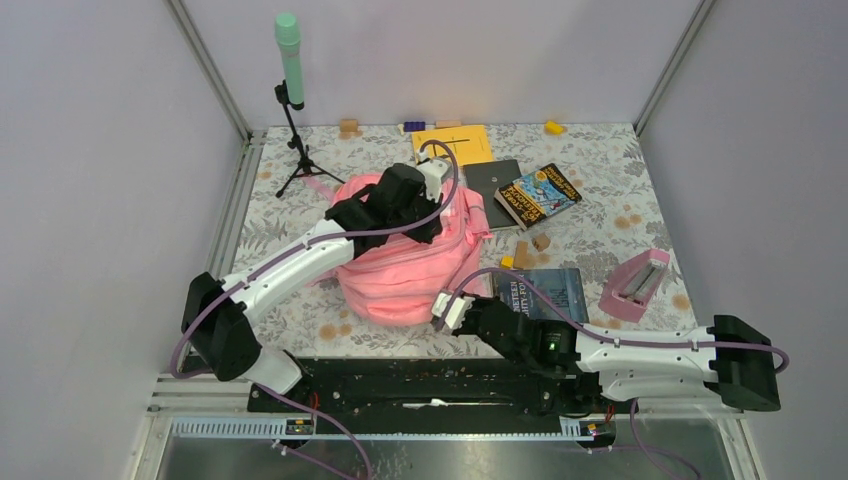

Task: Pack the student bag
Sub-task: Unzip the student bag at the center of the board.

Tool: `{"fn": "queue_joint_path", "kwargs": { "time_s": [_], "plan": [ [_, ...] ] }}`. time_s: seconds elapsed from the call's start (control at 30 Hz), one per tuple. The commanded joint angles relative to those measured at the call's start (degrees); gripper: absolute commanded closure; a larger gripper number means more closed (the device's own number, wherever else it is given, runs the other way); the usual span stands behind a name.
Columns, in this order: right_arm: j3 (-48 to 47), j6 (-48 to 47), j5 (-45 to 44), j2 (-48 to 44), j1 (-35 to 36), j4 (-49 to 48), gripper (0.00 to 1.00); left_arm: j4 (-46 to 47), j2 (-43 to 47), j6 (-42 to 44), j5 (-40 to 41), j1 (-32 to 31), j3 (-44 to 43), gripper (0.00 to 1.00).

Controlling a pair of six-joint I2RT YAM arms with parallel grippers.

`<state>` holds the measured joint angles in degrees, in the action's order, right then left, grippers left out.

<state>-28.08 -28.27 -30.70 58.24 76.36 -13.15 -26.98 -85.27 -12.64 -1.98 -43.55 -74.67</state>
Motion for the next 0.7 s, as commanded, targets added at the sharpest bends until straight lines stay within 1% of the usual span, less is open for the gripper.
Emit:
{"fn": "queue_joint_path", "kwargs": {
  "time_s": [0.0,0.23,0.33,0.37,0.47,0.5,0.57,0.6,0.63,0.67],
  "plan": [
    [-2.96,1.46,3.03,0.1,4.12,-5.6,1.0,8.07,-1.72,-2.5,3.14,2.77,-3.62,1.0],
    [-5.64,-0.33,-0.6,3.66,4.85,-10.1,1.0,9.09,-2.08,-3.68,2.24,2.77,-3.05,1.0],
    [-7.05,-0.86,-0.55,4.97,4.85,-10.81,1.0,10.63,0.15,-3.47,-1.05,2.77,-0.93,1.0],
    [-7.37,-1.16,-0.77,5.28,4.9,-10.94,1.0,11.04,1.38,-3.4,-1.58,2.78,0.37,0.92],
    [-7.12,-4.23,-4.49,5.5,4.88,-12.24,1.0,12.05,6.24,-3.09,-0.13,2.77,4.19,0.42],
    [-6.67,-5.7,-5.67,5.28,4.84,-12.9,1.0,12.12,8.29,-3.09,0.79,2.77,5.41,0.34],
    [-5.15,-9.93,-5.9,4.29,4.88,-14.91,1.0,11.86,12.33,-3.09,1.77,2.77,7.77,0.26],
    [-4.41,-11.57,-5.95,3.74,4.91,-16.28,1.0,11.34,14.39,-3.13,3.52,2.77,8.8,0.2],
    [-4.0,-12.41,-5.49,3.17,4.87,-16.84,1.0,10.55,16.28,-3.58,5.09,2.77,9.97,0.1],
    [-3.91,-12.91,-4.21,2.57,4.89,-16.34,1.0,9.76,18.17,-4.52,6.47,2.77,11.36,0.04]
  ]
}}
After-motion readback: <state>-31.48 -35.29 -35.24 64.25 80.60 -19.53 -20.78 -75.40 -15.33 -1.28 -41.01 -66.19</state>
